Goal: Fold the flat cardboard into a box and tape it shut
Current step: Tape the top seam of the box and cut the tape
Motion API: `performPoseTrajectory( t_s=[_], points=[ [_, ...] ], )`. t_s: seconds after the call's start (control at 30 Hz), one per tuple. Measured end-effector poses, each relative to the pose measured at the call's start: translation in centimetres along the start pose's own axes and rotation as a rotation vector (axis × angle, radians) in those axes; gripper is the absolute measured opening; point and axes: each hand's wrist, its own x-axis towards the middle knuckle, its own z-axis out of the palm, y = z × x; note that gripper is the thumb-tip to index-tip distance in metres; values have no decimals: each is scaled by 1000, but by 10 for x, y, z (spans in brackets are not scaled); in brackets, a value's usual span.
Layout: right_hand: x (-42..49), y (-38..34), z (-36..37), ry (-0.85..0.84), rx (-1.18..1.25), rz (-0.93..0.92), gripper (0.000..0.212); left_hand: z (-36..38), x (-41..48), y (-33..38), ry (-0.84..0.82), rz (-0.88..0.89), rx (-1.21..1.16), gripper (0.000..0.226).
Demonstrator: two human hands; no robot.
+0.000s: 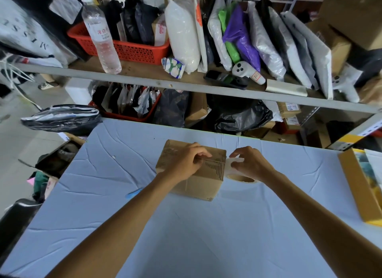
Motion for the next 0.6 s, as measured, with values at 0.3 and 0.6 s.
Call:
performPoseTrajectory(
  t_s=[0.3, 0.6],
  points=[
    [-1, 13, -8, 30, 130, -84, 18, 32, 12, 10, 146, -192, -209, 25],
    [5, 27, 1, -56, 46, -35, 26, 38, 10, -4, 107, -148, -90, 27]
  ],
)
